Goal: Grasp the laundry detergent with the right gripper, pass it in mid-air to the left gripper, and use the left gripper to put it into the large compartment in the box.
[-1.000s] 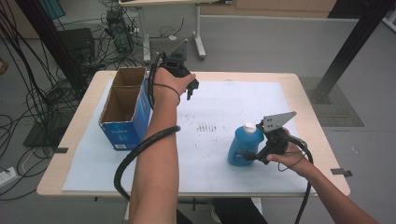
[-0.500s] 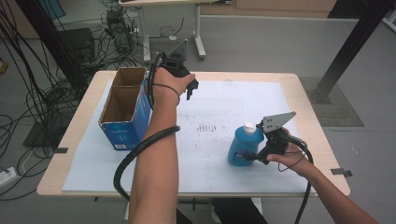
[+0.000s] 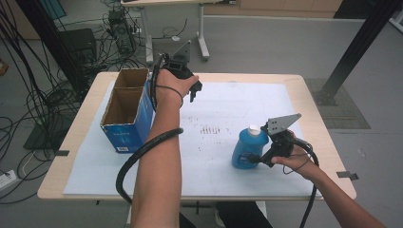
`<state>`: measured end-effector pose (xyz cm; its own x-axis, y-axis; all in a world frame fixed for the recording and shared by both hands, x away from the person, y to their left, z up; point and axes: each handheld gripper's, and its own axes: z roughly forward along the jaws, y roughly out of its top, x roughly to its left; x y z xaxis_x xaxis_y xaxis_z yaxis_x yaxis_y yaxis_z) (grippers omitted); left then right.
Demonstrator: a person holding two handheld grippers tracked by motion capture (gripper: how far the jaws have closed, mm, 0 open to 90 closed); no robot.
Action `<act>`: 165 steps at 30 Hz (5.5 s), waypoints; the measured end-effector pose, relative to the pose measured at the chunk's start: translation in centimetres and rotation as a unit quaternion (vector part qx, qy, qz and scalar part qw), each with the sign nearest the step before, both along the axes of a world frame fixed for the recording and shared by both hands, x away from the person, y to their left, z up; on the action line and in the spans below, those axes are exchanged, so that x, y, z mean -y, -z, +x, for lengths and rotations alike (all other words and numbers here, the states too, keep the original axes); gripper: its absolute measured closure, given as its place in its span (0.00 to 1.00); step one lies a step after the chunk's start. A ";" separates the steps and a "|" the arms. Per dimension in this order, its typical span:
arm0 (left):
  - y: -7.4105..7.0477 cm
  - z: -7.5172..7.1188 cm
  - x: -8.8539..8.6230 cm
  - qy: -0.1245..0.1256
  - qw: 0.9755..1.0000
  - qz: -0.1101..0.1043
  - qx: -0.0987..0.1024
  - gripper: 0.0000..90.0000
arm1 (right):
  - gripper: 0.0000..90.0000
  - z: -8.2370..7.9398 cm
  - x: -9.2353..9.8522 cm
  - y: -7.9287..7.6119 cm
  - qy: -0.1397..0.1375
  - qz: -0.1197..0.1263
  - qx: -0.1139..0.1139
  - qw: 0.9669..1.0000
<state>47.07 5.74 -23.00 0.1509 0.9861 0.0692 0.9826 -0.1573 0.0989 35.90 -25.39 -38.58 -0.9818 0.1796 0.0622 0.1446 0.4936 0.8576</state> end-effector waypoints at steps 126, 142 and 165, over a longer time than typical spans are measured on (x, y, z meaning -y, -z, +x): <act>-0.8 -0.6 -0.2 -0.002 1.000 0.004 0.007 0.08 | 0.45 -0.1 0.0 1.2 -0.020 0.000 0.012 1.000; -0.9 -0.6 -0.2 0.001 1.000 0.003 0.006 0.08 | 0.45 -0.1 0.0 1.2 -0.020 0.000 0.012 1.000; -1.0 -0.5 -0.1 0.002 1.000 0.005 0.007 0.08 | 0.46 0.0 0.0 1.2 -0.022 0.000 0.012 1.000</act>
